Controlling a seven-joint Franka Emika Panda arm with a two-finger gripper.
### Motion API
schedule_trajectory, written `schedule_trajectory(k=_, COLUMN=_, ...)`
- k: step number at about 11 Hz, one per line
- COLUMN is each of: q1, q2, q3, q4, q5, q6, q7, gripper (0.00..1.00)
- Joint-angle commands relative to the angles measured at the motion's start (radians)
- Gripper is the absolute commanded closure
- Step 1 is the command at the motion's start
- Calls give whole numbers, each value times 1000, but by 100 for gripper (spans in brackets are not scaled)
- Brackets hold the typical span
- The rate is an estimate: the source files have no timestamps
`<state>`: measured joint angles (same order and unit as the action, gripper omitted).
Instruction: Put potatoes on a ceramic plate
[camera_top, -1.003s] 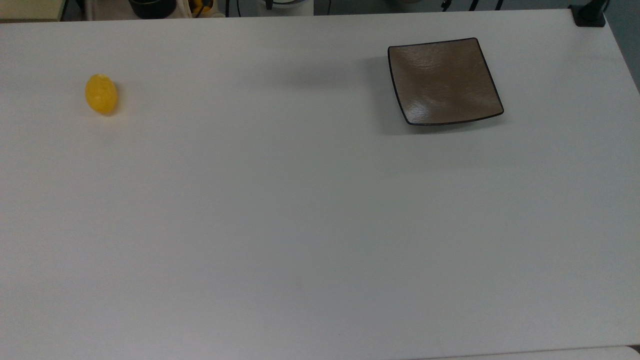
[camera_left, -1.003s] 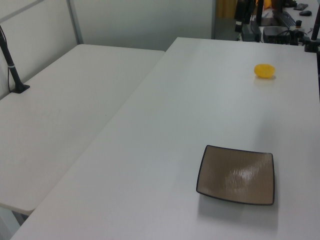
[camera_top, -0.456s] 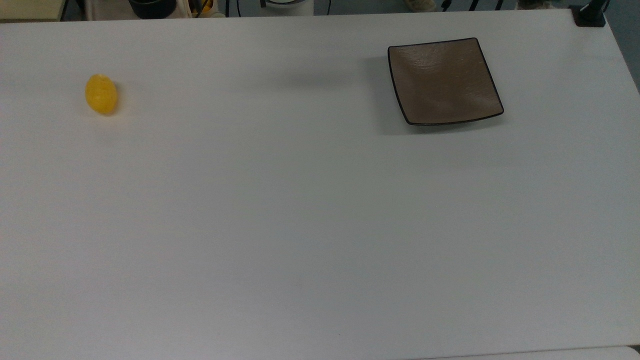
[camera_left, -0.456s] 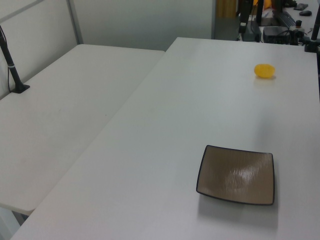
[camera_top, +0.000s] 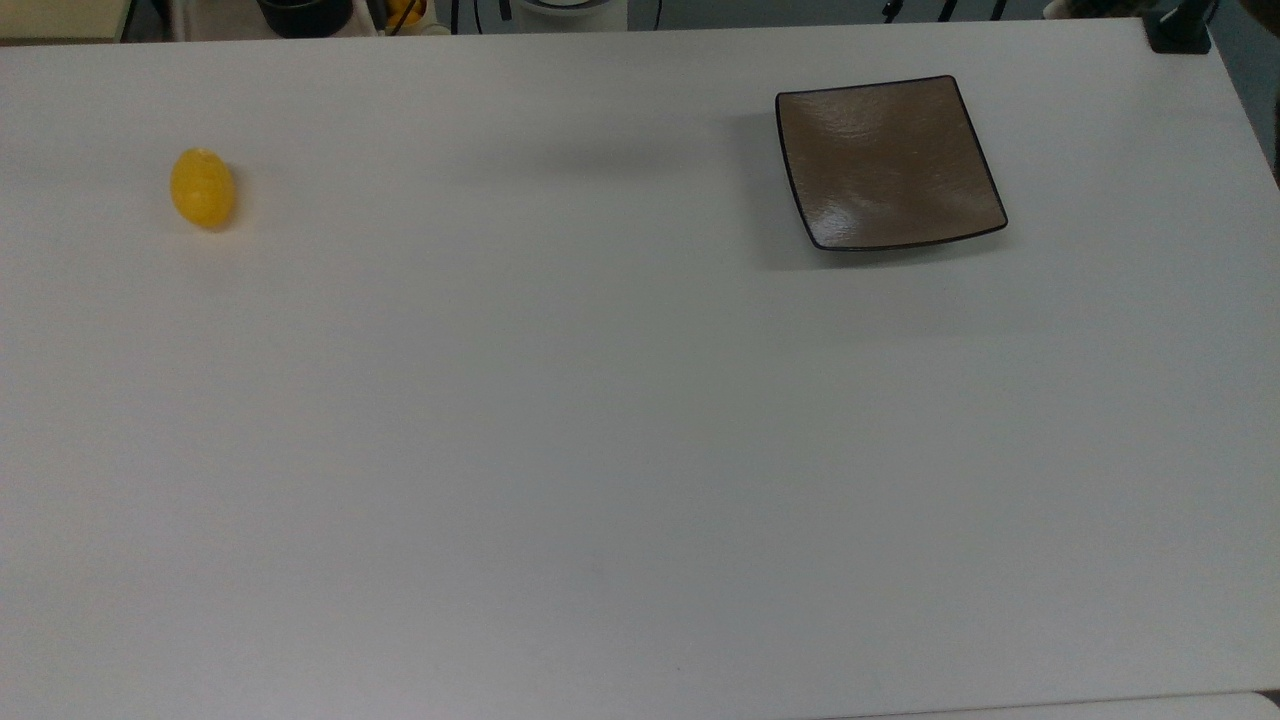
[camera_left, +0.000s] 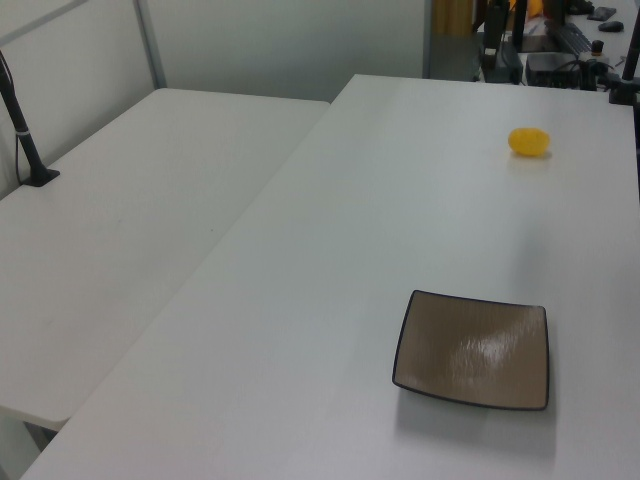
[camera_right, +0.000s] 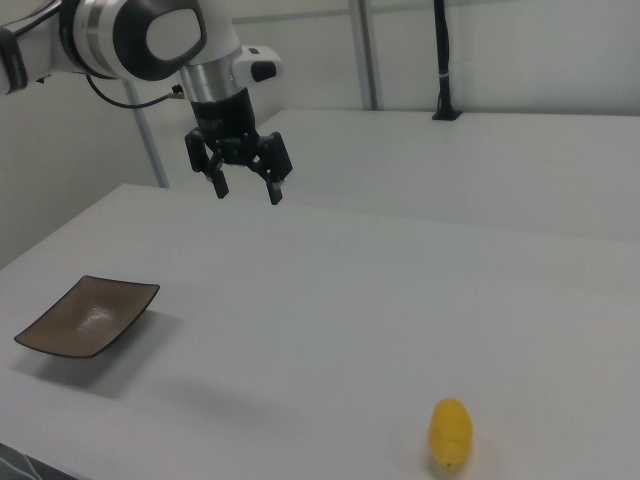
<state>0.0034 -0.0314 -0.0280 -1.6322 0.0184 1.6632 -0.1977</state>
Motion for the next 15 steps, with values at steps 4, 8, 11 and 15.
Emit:
schedule_trajectory(k=4, q1=-54, q2=10, q3=-84, q4=-5, q5=8, q6=16, q7=-208, gripper=0)
schedule_trajectory(k=8, q1=-69, q2=53, q3=-226, q4=-40, q5=-3, q6=159, q7=-345, gripper=0)
schedule_trajectory(k=11, q1=-97, q2=83, q3=-279, q4=-138, q5=-5, q6=295, q7=-440, gripper=0)
schedule_trajectory(k=15, q1=-143, q2=163, q3=-294, q4=-211, q5=-31, q6=409, q7=-474, gripper=0)
